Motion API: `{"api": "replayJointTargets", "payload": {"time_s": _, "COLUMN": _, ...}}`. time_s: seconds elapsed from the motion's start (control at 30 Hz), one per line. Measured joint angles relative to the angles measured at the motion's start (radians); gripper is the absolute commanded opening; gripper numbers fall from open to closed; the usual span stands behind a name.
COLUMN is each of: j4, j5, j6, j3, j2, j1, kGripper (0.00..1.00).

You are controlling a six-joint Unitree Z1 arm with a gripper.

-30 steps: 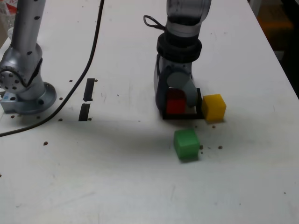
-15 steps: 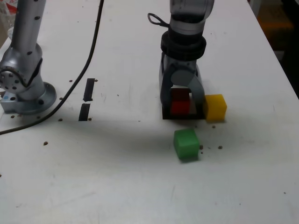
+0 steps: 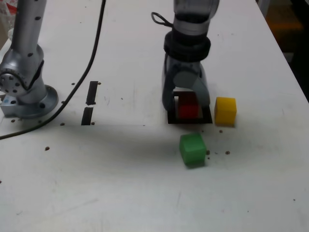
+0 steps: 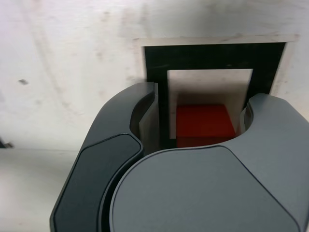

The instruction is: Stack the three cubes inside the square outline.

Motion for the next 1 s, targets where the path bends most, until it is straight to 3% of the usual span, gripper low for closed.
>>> {"api": "replayJointTargets", "payload": {"time_s": 0.23, "j4": 0.129, "j5": 0.059, "j6": -0.05, "j3": -0.019, "j2": -0.125, "j1": 0.0, "kGripper": 0.72}}
{"api": "replayJointTargets", "payload": {"time_s": 0.33, "j4": 0.207, "j5": 0.099, "j6": -0.064, "j3": -0.07, "j2": -0.171, "j1": -0.005, "kGripper": 0.72}}
{"api": "replayJointTargets", "payload": {"time_s": 0.47, "j4": 0.261, "j5": 0.122, "j6": -0.065, "j3": -0.15, "j2": -0.194, "j1": -0.027, "kGripper": 0.72}}
{"api": "replayJointTargets", "payload": {"time_s": 1.0, "j4": 0.337, "j5": 0.087, "j6": -0.004, "j3": -0.436, "j2": 0.029, "j1": -0.119, "kGripper": 0.73}}
